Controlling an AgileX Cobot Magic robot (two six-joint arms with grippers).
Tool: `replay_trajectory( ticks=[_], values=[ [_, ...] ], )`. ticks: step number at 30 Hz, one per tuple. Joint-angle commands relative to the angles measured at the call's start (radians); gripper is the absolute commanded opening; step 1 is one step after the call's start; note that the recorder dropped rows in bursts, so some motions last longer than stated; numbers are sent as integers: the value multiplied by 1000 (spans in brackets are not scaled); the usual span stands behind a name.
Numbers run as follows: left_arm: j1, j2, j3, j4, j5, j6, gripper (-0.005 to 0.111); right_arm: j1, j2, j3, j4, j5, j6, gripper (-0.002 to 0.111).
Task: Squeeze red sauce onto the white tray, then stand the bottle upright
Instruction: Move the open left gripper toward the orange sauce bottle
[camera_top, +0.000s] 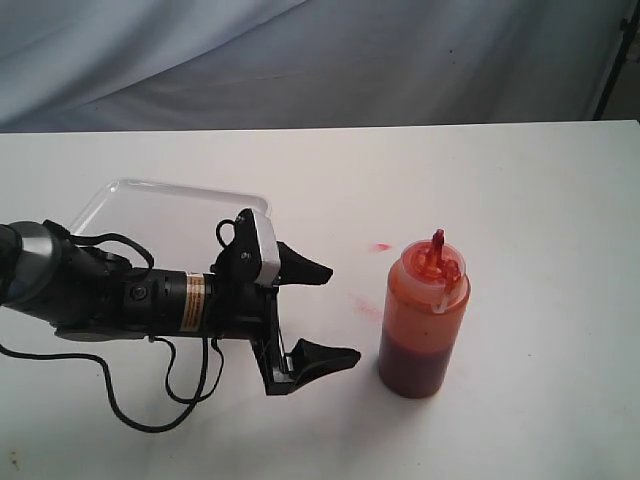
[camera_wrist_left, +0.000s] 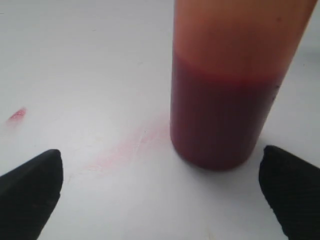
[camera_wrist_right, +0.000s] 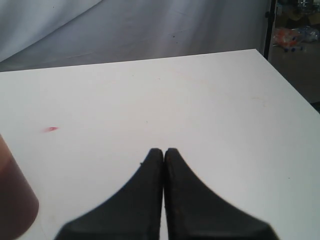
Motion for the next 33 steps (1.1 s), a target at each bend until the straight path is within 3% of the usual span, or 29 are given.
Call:
replay_trajectory(
  ticks=[1,33],
  values=[
    [-5,0,-15,-19,-13,11,104,-2,-1,3,2,-5,2,0],
    [-5,29,-33,-40,-40,14,104,-2,-1,3,2,-5,2,0]
  ],
)
